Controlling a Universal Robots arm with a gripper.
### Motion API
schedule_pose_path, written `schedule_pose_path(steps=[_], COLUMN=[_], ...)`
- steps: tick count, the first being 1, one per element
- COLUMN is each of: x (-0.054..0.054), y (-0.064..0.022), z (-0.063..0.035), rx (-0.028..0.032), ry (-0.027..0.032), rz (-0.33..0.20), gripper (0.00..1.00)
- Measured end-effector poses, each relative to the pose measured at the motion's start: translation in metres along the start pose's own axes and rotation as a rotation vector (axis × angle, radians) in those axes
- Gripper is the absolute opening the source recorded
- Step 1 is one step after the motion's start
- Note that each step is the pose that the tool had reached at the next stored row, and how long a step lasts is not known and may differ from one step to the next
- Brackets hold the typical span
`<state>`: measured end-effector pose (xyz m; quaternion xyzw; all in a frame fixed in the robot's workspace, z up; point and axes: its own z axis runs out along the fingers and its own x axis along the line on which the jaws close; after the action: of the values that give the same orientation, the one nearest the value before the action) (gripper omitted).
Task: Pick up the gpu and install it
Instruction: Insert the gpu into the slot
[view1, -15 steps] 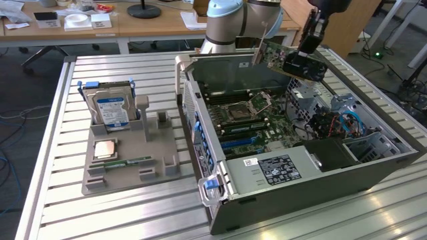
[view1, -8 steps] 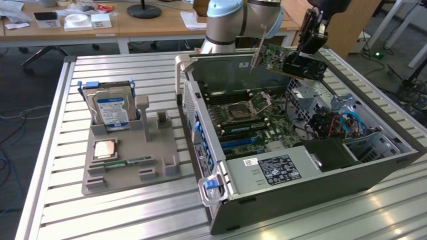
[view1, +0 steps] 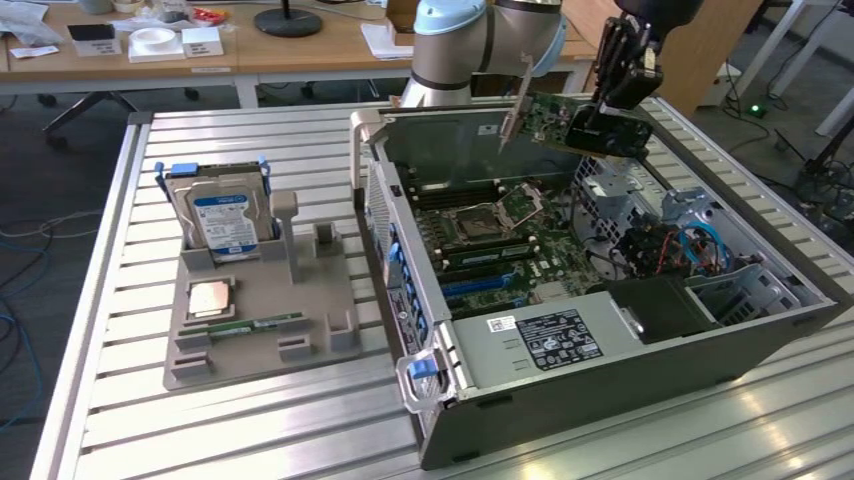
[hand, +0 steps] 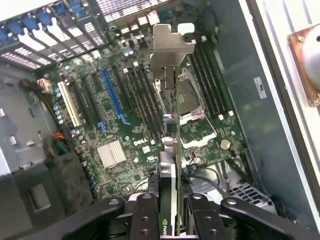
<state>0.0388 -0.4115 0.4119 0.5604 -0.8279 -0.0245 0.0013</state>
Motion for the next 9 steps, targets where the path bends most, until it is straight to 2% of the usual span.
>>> schedule_pose_path(steps=[9], x=[0.0], y=[0.0], z=[0.0002], rx=[-0.0032], ry=[0.005], rz=[-0.121], gripper=[0.27])
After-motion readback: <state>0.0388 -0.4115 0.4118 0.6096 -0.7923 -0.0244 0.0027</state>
